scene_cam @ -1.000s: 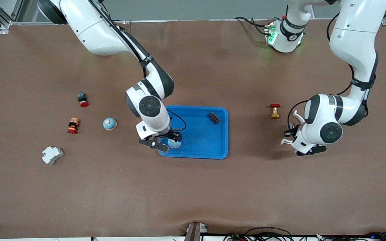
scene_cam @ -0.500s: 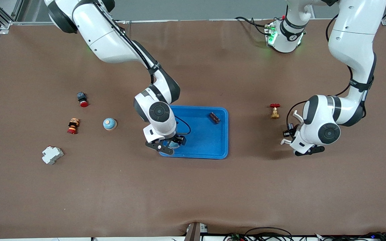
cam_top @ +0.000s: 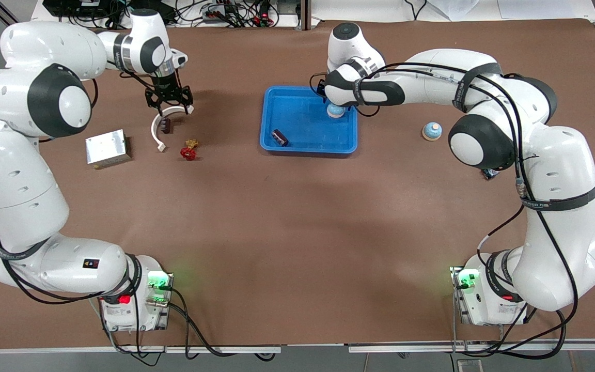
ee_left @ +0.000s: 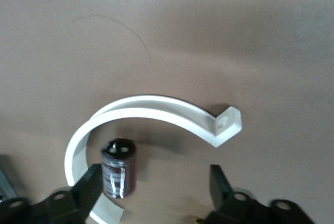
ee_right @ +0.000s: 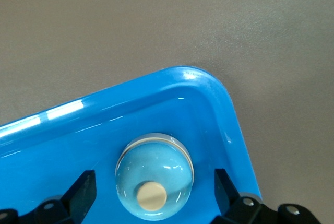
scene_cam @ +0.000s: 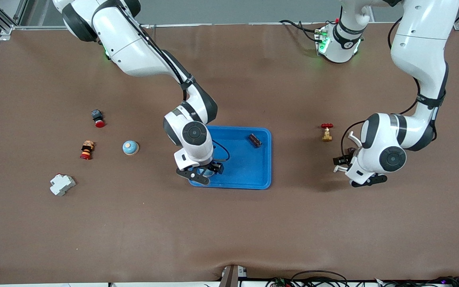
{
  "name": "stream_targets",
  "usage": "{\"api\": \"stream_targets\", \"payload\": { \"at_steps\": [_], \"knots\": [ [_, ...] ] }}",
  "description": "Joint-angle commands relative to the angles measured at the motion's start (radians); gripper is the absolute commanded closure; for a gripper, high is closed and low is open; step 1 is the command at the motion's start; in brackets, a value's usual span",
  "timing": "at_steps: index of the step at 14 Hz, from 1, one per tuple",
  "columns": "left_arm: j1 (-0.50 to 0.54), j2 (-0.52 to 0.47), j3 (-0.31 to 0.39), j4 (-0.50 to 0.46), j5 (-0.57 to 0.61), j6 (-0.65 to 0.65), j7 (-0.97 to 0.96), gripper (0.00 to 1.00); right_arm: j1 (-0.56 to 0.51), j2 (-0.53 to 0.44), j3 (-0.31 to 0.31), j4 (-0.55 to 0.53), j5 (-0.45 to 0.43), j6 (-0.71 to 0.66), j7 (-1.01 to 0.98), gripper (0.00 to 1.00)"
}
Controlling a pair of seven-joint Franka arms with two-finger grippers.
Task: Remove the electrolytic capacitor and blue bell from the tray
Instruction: 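Lift the second bell with the right gripper while the left gripper returns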
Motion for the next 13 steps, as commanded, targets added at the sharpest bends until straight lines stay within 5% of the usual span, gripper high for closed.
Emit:
{"api": "stream_targets", "payload": {
  "at_steps": [1, 3, 4, 6, 10, 13],
  "knots": [
    [-0.002, -0.059, -0.007, 0.084, 0.003, -0.165, -0.007, 0.0, 0.012, 0.026, -0.009, 0.043, -0.018, -0.011, 0.031, 0.0],
    [-0.005, -0.057, -0.035, 0.191, -0.006, -0.306, -0.069, 0.0, 0.012, 0.027, -0.009, 0.043, -0.018, -0.008, 0.031, 0.17],
    [-0.004, -0.059, -0.052, 0.225, -0.008, -0.334, -0.1, 0.0, 0.012, 0.027, -0.009, 0.043, -0.018, -0.01, 0.031, 0.37],
    [-0.004, -0.076, -0.079, 0.259, -0.045, -0.355, -0.166, 0.0, 0.011, 0.026, -0.009, 0.044, -0.015, -0.011, 0.032, 1.0],
    [-0.004, -0.099, -0.145, 0.299, -0.071, -0.353, -0.384, 0.0, 0.011, 0.014, -0.008, 0.046, -0.01, -0.034, 0.055, 1.0],
    [-0.013, -0.097, -0.205, 0.328, -0.069, -0.35, -0.61, 0.0, 0.009, -0.019, 0.004, 0.087, -0.001, -0.189, 0.052, 1.0]
  ]
}}
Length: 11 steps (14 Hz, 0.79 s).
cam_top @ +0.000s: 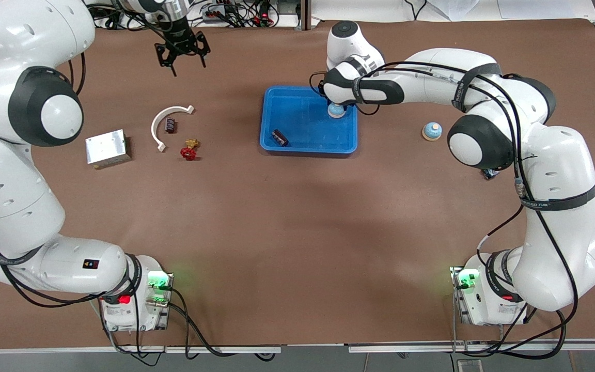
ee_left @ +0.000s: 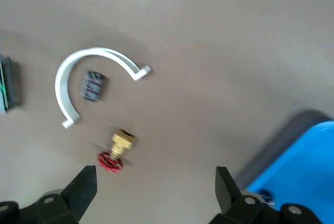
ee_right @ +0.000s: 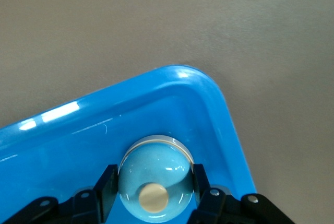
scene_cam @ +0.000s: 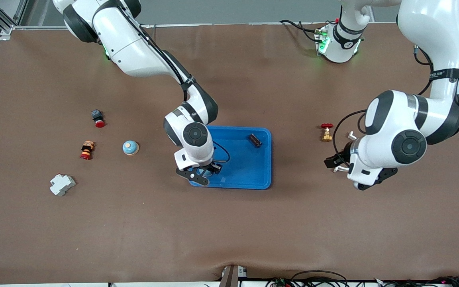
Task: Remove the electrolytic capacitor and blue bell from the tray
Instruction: 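Lift the second bell with the right gripper while the left gripper returns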
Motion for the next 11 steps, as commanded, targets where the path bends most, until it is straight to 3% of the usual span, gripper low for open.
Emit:
{"api": "stream_targets", "payload": {
  "at_steps": [1, 4, 6, 11],
  "knots": [
    [-0.005, -0.001, -0.06, 0.034, -0.009, -0.007, -0.194, 0.0, 0.006, -0.029, 0.016, 0.058, 0.001, -0.164, 0.023, 1.0],
    [-0.016, 0.002, -0.103, 0.045, -0.009, 0.025, -0.339, 0.0, -0.036, -0.095, 0.062, 0.066, 0.01, -0.269, -0.009, 1.0],
    [-0.048, 0.002, -0.108, 0.045, -0.007, 0.045, -0.426, 0.0, -0.09, -0.141, 0.076, 0.058, 0.028, -0.301, -0.132, 1.0],
    [-0.146, 0.005, -0.106, 0.048, 0.0, 0.121, -0.701, 0.0, -0.233, -0.258, 0.075, -0.075, 0.027, -0.298, -0.423, 1.0]
  ]
}}
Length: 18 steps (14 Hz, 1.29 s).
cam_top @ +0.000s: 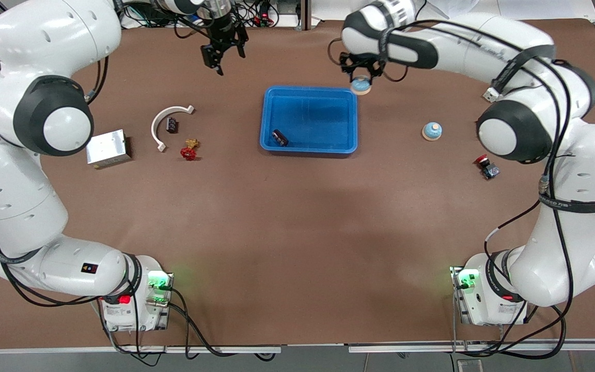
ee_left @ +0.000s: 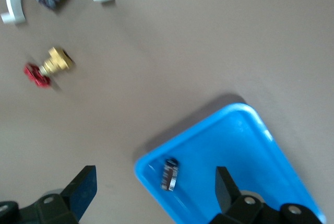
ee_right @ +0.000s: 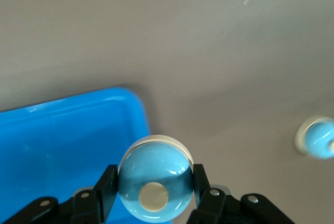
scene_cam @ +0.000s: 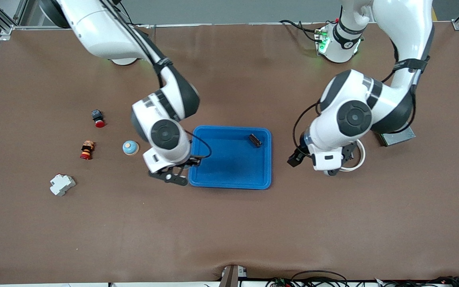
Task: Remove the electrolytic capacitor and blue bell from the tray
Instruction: 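Set the bell beside the first bell while the left gripper grasps the capacitor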
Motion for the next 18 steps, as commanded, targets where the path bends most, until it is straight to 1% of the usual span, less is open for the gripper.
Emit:
{"api": "stream_targets", "payload": {
  "at_steps": [1, 3, 5, 8, 10, 11, 14, 18],
  "knots": [
    [-0.052, 0.01, 0.003, 0.014, 0.002, 0.032, -0.125, 0.0, -0.109, -0.114, 0.024, -0.165, 0.011, 0.054, -0.172, 1.0],
    [-0.085, 0.013, 0.003, 0.013, 0.005, 0.04, -0.176, 0.0, -0.175, -0.177, 0.024, -0.297, 0.011, 0.157, -0.299, 1.0],
    [-0.136, 0.035, 0.006, 0.011, 0.01, 0.084, -0.242, 0.0, -0.237, -0.195, 0.024, -0.377, 0.011, 0.232, -0.399, 1.0],
    [-0.19, 0.09, 0.006, 0.005, 0.037, 0.185, -0.38, 0.0, -0.286, -0.209, 0.024, -0.476, 0.011, 0.35, -0.483, 1.0],
    [-0.236, 0.122, 0.011, 0.0, 0.08, 0.198, -0.415, 0.0, -0.301, -0.215, 0.022, -0.523, 0.01, 0.412, -0.513, 1.0],
    [-0.239, 0.135, 0.009, -0.006, 0.094, 0.201, -0.432, 0.0, -0.321, -0.214, 0.022, -0.548, 0.01, 0.453, -0.545, 1.0],
    [-0.243, 0.141, 0.011, -0.091, 0.117, 0.305, -0.438, 0.0, -0.378, -0.208, 0.022, -0.597, 0.01, 0.541, -0.643, 1.0],
    [-0.262, 0.141, 0.011, -0.205, 0.169, 0.417, -0.438, 0.0, -0.416, -0.206, 0.022, -0.655, 0.01, 0.627, -0.701, 1.0]
  ]
}}
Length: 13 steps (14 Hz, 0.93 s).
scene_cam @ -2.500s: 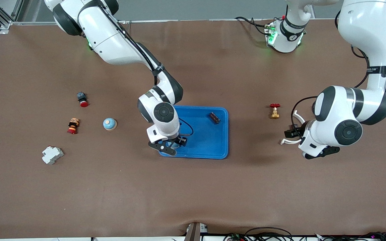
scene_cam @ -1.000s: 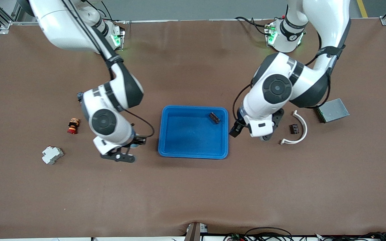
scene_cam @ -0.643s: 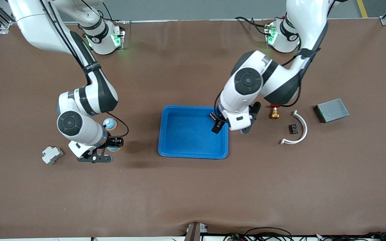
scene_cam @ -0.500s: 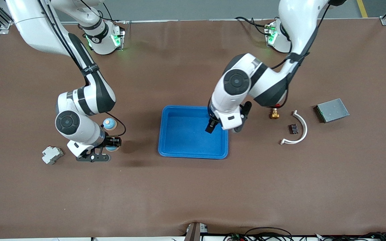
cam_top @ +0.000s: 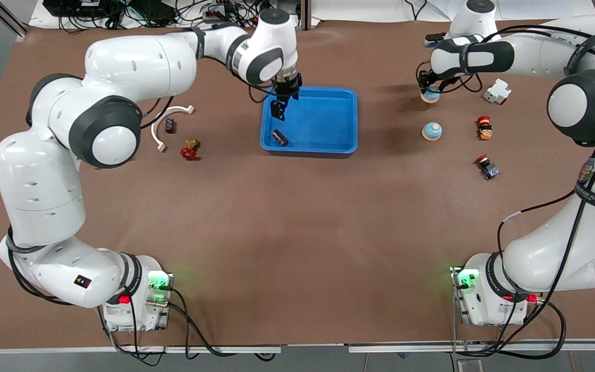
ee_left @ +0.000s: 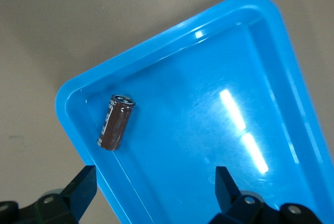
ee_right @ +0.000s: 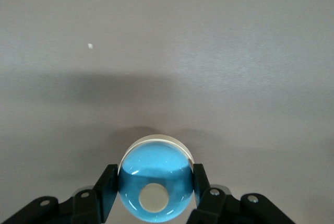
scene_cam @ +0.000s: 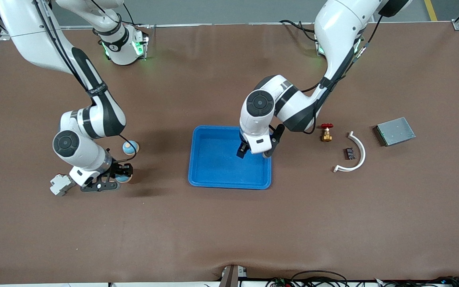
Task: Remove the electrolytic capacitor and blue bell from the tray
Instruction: 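Set the bell beside the first bell while the left gripper grasps the capacitor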
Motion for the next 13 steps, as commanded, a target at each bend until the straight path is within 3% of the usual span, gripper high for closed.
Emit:
{"api": "stream_targets", "payload": {
  "at_steps": [1, 8, 13],
  "knots": [
    [-0.008, -0.023, 0.008, -0.094, 0.056, 0.081, -0.015, 0.0, -0.029, -0.044, 0.021, -0.079, 0.009, 0.061, -0.033, 1.0],
    [0.0, 0.0, 0.008, -0.18, 0.116, 0.121, -0.012, 0.0, -0.031, -0.03, 0.02, -0.093, 0.001, 0.117, -0.034, 1.0],
    [-0.007, 0.011, 0.008, -0.18, 0.118, 0.141, -0.015, 0.0, -0.048, -0.01, 0.017, -0.091, -0.003, 0.138, -0.065, 1.0]
  ]
}}
